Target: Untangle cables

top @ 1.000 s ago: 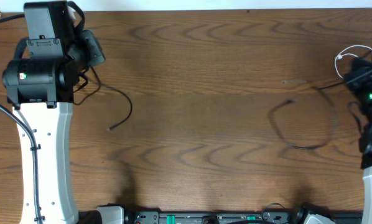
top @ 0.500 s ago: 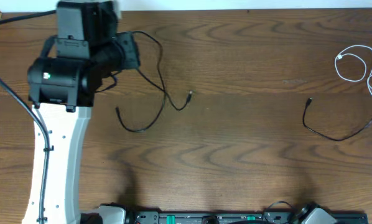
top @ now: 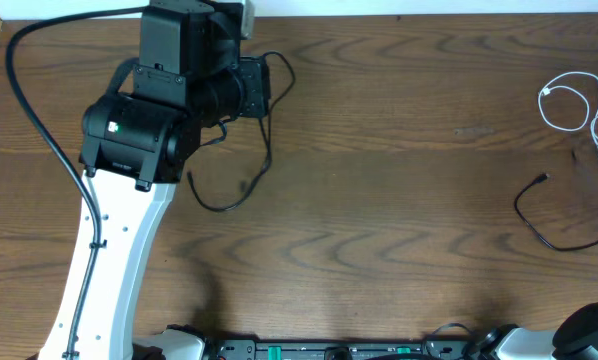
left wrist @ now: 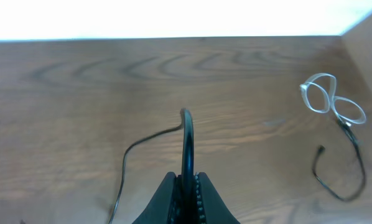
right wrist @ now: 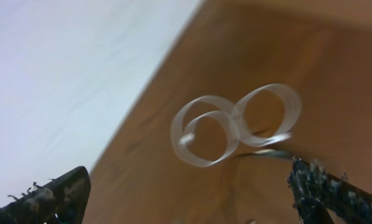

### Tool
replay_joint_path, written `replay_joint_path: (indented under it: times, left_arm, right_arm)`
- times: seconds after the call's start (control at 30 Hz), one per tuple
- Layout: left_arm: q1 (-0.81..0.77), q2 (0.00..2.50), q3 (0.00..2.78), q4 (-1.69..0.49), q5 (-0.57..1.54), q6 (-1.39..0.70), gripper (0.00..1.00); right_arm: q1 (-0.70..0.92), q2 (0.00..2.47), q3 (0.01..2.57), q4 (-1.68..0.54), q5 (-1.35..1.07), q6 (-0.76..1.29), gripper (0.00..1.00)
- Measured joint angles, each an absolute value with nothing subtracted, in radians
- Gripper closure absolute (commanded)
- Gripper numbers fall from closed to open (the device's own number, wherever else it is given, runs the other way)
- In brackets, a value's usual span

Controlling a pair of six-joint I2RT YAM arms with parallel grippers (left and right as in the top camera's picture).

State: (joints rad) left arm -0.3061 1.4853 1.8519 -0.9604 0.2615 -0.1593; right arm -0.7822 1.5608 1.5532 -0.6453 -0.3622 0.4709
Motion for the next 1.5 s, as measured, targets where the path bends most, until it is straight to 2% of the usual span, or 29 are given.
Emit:
replay_joint_path:
  times: [0.2,0.4,0.7,1.0,1.07,1.13,1.23,1.3,1.33,1.4,1.5]
  left_arm:
    - [-0.312,1.485,1.852,-0.948,0.503,0.028,0.92]
    - [-0.316,1.485,1.852,-0.971,0.662,0.133,0.93]
    - [-0.316,1.485,1.852,-0.912,0.776,0.072,0.93]
    - [-0.316,1.485,1.852,-0.786,0.872,-0.091,0.92]
    - [-0.316,1.485,1.852,-0.763,0.888,-0.136,0.93]
    - [-0.314,1.484,1.852,-0.736,0.916,-0.175,0.93]
    - [-0.304,1.48,1.851,-0.69,0.96,-0.231,0.93]
    - [-0.288,1.472,1.851,-0.657,0.986,-0.272,0.93]
    - [-0.277,1.467,1.851,-0.643,0.996,-0.296,0.92]
    - [-0.26,1.455,1.851,-0.632,1.009,-0.33,0.92]
    - [-0.236,1.439,1.851,-0.631,1.021,-0.361,0.78]
  right_arm:
    - [-0.738,1.56,1.553,-0.64,-0.782,0.36,0.01]
    - [-0.563,1.56,1.554,-0.696,-1.109,0.129,0.01]
    - [-0.197,1.56,1.554,-0.778,-1.176,-0.205,0.01]
    - [0.109,1.58,1.554,-0.782,-1.176,-0.367,0.14]
    - [0.132,1.599,1.554,-0.774,-1.175,-0.384,0.22]
    - [0.144,1.627,1.554,-0.754,-1.174,-0.403,0.25]
    - [0.151,1.658,1.554,-0.722,-1.17,-0.422,0.39]
    - [0.156,1.666,1.554,-0.705,-1.168,-0.424,0.64]
    - [0.159,1.666,1.554,-0.691,-1.168,-0.427,0.99]
    - [0.162,1.666,1.554,-0.656,-1.168,-0.422,0.99]
    - [0.159,1.666,1.554,-0.566,-1.156,-0.331,0.99]
